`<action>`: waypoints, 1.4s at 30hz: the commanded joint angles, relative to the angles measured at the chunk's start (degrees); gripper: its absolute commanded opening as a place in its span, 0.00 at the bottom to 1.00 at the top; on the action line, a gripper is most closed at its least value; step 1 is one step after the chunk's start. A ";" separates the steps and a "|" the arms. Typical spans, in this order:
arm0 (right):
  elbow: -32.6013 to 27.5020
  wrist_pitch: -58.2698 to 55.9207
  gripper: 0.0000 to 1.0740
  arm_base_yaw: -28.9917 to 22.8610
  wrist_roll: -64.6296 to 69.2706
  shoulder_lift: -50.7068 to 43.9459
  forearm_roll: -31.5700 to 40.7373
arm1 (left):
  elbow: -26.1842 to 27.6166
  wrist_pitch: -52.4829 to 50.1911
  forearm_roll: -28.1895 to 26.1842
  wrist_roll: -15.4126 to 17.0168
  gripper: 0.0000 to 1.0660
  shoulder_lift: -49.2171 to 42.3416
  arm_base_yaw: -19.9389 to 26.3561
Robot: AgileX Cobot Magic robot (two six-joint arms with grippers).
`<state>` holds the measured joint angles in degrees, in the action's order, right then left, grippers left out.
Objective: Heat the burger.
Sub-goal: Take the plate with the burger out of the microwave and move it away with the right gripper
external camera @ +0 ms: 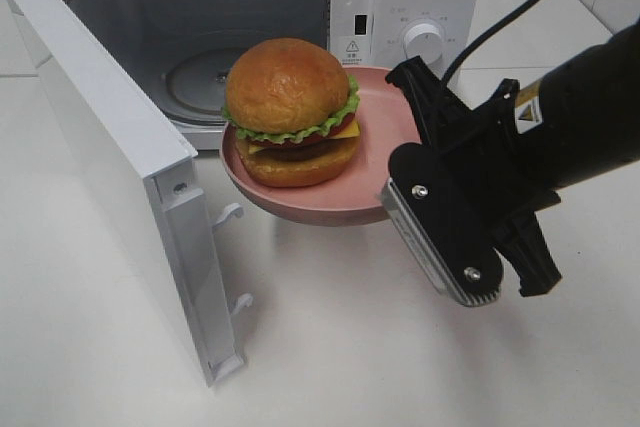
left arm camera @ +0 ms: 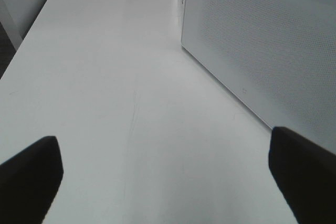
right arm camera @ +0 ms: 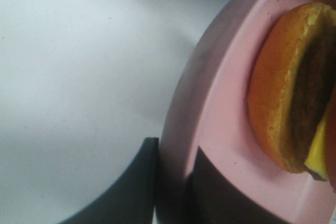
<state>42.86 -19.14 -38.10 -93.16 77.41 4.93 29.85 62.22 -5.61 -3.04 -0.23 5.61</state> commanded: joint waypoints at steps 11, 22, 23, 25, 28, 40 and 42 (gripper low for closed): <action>-11.17 3.32 0.00 -0.11 3.72 -17.70 0.06 | -0.17 -0.74 -0.11 0.29 0.94 -0.40 0.17; -17.76 0.00 0.00 -0.11 10.31 -29.45 -3.90 | -0.17 -0.74 -0.11 0.29 0.94 -0.40 0.17; -18.22 -2.06 0.00 -0.11 12.55 -31.40 -5.84 | -0.17 -0.74 -0.11 0.29 0.94 -0.40 0.17; -18.51 -2.98 0.00 -0.11 13.98 -32.54 -7.05 | -0.17 -0.74 -0.11 0.29 0.94 -0.40 0.17; -18.96 -5.84 0.01 -0.11 18.39 -35.35 -10.77 | -0.17 -0.74 -0.11 0.29 0.94 -0.40 0.17; -19.02 -15.64 0.01 -0.11 49.68 -38.33 -31.11 | -0.17 -0.74 -0.11 0.29 0.94 -0.40 0.17; -19.02 -15.99 0.01 -0.11 51.74 -38.27 -32.26 | -0.17 -0.74 -0.11 0.29 0.94 -0.40 0.17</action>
<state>23.38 -37.30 -38.10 -47.44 39.76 -22.29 29.85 62.22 -5.61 -3.04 -0.23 5.61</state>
